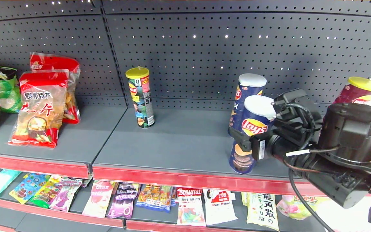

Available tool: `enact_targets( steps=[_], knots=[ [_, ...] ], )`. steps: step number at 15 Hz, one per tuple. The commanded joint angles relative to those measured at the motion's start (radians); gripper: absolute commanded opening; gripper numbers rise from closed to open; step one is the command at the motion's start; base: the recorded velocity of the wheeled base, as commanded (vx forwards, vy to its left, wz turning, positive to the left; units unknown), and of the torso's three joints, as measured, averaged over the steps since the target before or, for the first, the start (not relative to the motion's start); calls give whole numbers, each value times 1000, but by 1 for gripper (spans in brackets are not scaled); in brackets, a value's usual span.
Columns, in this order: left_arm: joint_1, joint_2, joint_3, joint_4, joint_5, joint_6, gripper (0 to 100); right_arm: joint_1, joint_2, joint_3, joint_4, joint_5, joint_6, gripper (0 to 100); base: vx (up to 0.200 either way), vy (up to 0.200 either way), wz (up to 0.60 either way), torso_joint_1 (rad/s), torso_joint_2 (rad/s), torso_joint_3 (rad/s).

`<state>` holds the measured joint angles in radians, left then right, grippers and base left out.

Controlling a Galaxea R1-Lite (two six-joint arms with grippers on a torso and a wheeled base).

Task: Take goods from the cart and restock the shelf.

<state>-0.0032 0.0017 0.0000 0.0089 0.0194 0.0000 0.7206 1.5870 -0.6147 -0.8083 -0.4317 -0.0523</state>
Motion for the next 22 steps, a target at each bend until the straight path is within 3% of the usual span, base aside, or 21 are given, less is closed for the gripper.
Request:
enact_targets(
  steps=[1, 4, 5, 16, 21, 22],
  knots=[
    [0, 1, 0, 0, 1, 0, 100, -1, 24, -10, -2, -1, 2, 100, 0, 0, 0, 0, 0, 0],
    [0, 0, 0, 0, 1, 0, 100, -4, 36, -16, -3, 1, 11, 100, 0, 0, 0, 0, 0, 0],
    [0, 1, 0, 0, 1, 0, 100, -4, 39, -14, -3, 1, 19, 0, 0, 0, 0, 0, 0, 0],
    [0, 0, 0, 0, 2, -2, 100, -43, 5, -19, -2, 14, 22, 0, 0, 0, 0, 0, 0, 0],
    [0, 1, 0, 0, 1, -2, 100, -102, -7, -22, -9, 106, 16, 0, 0, 0, 0, 0, 0, 0],
    [0, 1, 0, 0, 2, -2, 100, -145, -38, -10, -2, 180, -6, 0, 0, 0, 0, 0, 0, 0]
  ],
)
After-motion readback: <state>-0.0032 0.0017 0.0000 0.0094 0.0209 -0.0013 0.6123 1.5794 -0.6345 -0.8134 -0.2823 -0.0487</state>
